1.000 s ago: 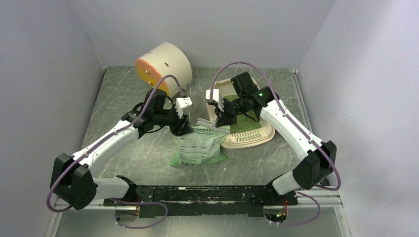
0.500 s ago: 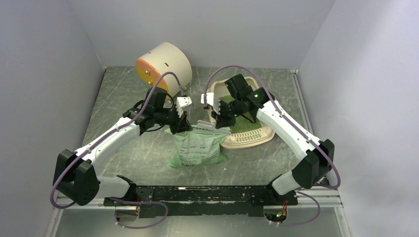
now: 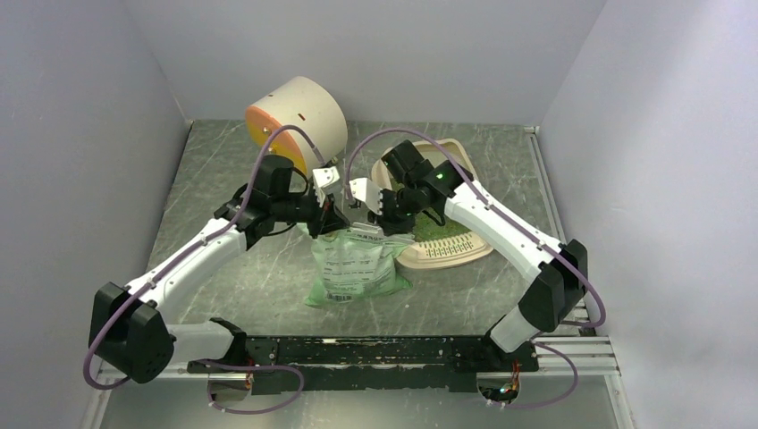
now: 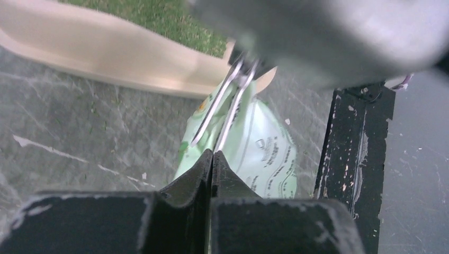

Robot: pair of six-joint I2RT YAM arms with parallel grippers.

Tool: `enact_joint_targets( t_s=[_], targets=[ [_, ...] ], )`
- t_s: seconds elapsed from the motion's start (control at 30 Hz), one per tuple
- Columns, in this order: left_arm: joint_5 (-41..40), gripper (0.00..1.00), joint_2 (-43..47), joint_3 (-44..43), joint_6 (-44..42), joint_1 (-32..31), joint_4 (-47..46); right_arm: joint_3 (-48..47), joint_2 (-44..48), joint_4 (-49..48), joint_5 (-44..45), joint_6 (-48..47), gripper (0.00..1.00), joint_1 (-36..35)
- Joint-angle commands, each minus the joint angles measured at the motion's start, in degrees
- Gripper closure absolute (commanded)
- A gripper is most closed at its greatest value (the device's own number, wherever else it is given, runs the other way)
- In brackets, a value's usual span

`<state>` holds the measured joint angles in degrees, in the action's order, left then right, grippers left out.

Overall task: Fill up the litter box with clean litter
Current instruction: Clamp the cat litter bag at the center of the board, then reset both arms

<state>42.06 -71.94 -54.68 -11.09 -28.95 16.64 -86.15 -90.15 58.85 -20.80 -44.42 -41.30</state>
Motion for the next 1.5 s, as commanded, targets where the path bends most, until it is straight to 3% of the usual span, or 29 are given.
enact_joint_targets(
  t_s=[0.0,0.07,0.17,0.43,0.57,0.7,0.83,0.93,0.97,1.0,1.03,1.23,1.37,1.47],
  targets=[
    [4.9,0.95,2.2,-0.6,1.4,0.1,-6.2,2.2,1.2,-3.7,4.1,4.7,0.78,-1.5],
    [5.0,0.95,2.0,-0.4,1.0,0.1,-5.7,2.9,3.6,-6.1,3.2,4.8,0.74,-1.1],
    [4.7,0.95,2.1,0.3,1.0,0.1,-5.5,5.3,7.1,-11.2,2.4,6.5,0.57,-0.6],
    [1.5,0.93,4.0,1.1,2.6,0.1,-6.4,8.1,8.4,-15.0,2.9,10.2,0.34,0.3],
    [-1.7,0.75,5.8,1.3,4.0,0.2,-7.4,9.6,10.9,-20.4,3.7,14.5,0.31,1.9],
    [-7.4,0.48,9.5,1.9,7.5,0.1,-10.1,15.3,19.0,-32.4,5.0,25.2,0.20,6.4],
    [-15.6,0.35,14.3,2.9,10.7,0.1,-13.0,23.5,28.6,-45.6,11.2,36.2,0.02,9.7],
    [-19.3,0.26,16.6,4.1,13.2,0.1,-14.7,26.9,31.9,-47.7,10.0,39.4,0.00,10.1],
    [-20.2,0.20,17.0,3.9,13.0,0.1,-14.2,26.9,31.9,-46.7,8.3,40.6,0.00,10.1],
    [-21.1,0.05,17.3,3.4,13.1,0.2,-13.2,26.8,31.8,-45.7,8.0,42.4,0.00,10.1],
    [-22.6,0.03,17.6,2.7,13.6,0.1,-11.8,26.6,31.6,-44.7,8.6,44.9,0.00,10.1],
    [-38.3,0.02,18.9,-3.1,20.0,0.1,-2.4,28.6,35.1,-44.3,17.3,59.7,0.00,10.0],
    [-49.8,0.03,17.9,-9.6,26.3,0.1,5.2,30.1,37.5,-44.4,18.8,63.0,0.00,10.1],
    [-53.5,0.03,18.0,-12.9,27.7,0.1,9.4,27.6,37.0,-40.0,20.1,64.9,0.00,10.0]
  ],
)
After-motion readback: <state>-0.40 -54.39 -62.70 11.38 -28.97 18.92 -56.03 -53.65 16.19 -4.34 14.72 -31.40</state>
